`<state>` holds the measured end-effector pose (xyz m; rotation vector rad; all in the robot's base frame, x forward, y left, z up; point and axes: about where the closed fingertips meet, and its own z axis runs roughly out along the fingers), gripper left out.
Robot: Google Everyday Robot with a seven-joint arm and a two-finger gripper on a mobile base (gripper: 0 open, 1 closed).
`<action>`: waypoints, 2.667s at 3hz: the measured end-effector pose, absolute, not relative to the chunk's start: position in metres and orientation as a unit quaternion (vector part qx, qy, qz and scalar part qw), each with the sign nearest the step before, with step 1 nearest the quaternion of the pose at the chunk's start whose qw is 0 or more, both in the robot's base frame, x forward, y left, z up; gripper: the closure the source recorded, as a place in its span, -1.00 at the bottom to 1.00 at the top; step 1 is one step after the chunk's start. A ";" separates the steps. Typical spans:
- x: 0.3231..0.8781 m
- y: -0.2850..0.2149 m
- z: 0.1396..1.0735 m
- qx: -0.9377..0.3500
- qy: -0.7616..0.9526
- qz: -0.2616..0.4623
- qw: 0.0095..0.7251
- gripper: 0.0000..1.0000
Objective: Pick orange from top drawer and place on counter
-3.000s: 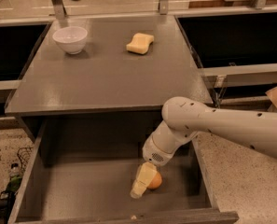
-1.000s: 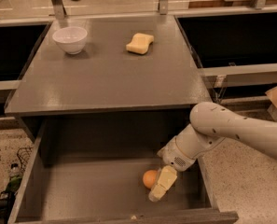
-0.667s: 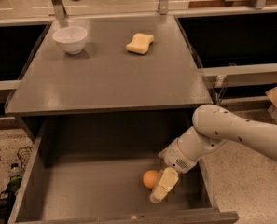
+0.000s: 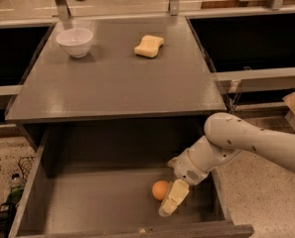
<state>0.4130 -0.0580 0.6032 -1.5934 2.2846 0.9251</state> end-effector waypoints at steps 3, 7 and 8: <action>0.407 -0.036 0.632 -0.567 0.752 0.310 0.135 -1.00; 0.401 -0.039 0.611 -0.552 0.757 0.321 0.141 -1.00; 0.401 -0.039 0.611 -0.552 0.757 0.321 0.141 -1.00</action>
Offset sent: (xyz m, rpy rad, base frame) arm -0.0001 0.0099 0.0131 -0.0119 -0.0477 -0.0066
